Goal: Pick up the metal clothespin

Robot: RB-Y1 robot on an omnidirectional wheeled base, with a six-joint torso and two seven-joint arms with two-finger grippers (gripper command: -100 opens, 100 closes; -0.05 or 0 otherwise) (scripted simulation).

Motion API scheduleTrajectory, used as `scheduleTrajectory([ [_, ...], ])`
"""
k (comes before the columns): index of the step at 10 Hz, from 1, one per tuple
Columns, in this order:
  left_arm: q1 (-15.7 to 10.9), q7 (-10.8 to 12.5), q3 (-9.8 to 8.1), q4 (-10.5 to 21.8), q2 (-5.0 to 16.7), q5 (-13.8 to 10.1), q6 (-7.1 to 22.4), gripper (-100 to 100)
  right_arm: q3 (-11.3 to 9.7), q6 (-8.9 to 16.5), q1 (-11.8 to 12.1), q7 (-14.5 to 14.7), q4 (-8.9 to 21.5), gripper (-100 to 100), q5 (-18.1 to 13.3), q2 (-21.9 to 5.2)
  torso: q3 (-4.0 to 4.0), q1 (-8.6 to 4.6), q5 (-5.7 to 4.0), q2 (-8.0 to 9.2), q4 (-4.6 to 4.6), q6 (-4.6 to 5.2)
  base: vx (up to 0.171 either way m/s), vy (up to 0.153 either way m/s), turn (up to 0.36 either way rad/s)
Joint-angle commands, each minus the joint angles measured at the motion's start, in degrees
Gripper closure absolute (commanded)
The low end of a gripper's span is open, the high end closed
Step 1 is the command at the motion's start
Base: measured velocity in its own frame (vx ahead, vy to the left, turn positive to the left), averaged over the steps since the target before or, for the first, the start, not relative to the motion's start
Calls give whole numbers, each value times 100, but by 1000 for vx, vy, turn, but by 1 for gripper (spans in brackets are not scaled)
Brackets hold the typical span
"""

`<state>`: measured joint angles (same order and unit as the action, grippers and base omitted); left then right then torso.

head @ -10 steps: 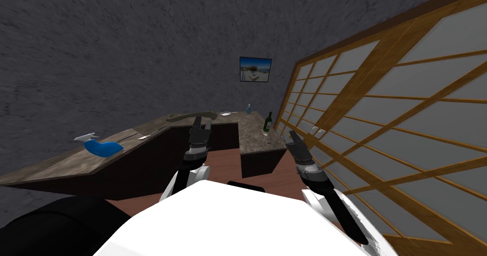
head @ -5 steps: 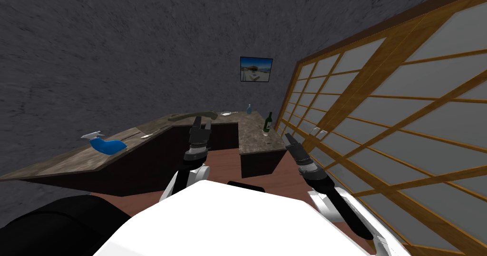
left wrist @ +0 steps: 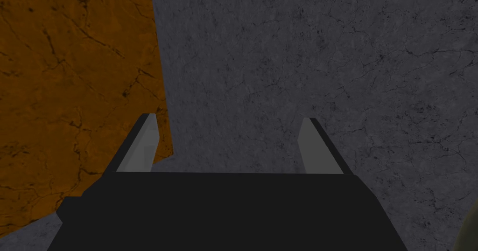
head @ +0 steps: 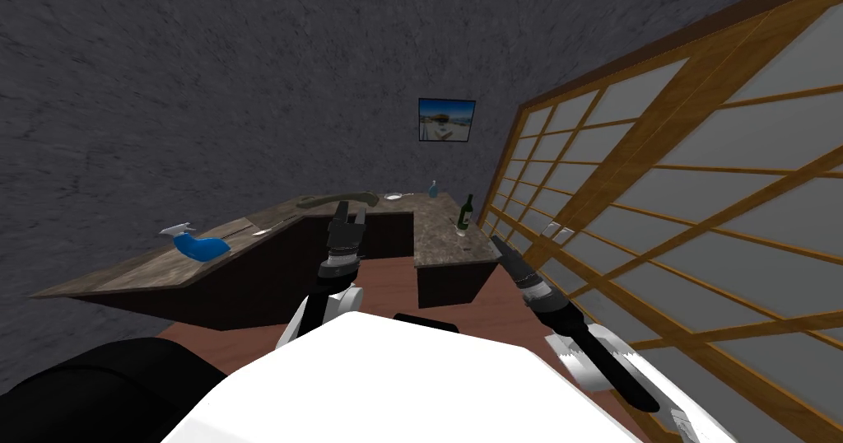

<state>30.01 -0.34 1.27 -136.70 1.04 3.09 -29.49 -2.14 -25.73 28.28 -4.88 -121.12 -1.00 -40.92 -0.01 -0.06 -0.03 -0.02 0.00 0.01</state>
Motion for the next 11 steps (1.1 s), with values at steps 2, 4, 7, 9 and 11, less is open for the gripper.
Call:
scheduleTrajectory([
  [2, 0, 0, 0, 0, 0, 0, 0, 0, -35, 117, 1, -46, 183, -100, -28, -367, -1, 0, 0, -1, 0, -2, 2, -14, 82],
  [4, 0, 0, 0, 0, 0, 0, 0, 0, -56, 221, 17, -91, 345, -100, -44, -664, 0, 3, 1, 0, 0, -2, 1, -8, 88],
  [7, 0, 0, 0, 0, 0, 0, 0, 0, -114, 448, 64, -164, 683, -100, -76, -1152, 0, 6, 1, 0, 0, 1, 0, -1, 113],
  [9, 0, 0, 0, 0, 0, 0, 0, 0, -152, 570, 95, -193, 857, -100, -92, -1449, 0, 8, 2, 0, 0, 1, -1, 5, 105],
  [11, 0, 0, 0, 0, 0, 0, 0, 0, -196, 697, 130, -215, 1032, -100, -107, -1724, 0, 10, 2, 0, 0, 1, -2, 11, 129],
])
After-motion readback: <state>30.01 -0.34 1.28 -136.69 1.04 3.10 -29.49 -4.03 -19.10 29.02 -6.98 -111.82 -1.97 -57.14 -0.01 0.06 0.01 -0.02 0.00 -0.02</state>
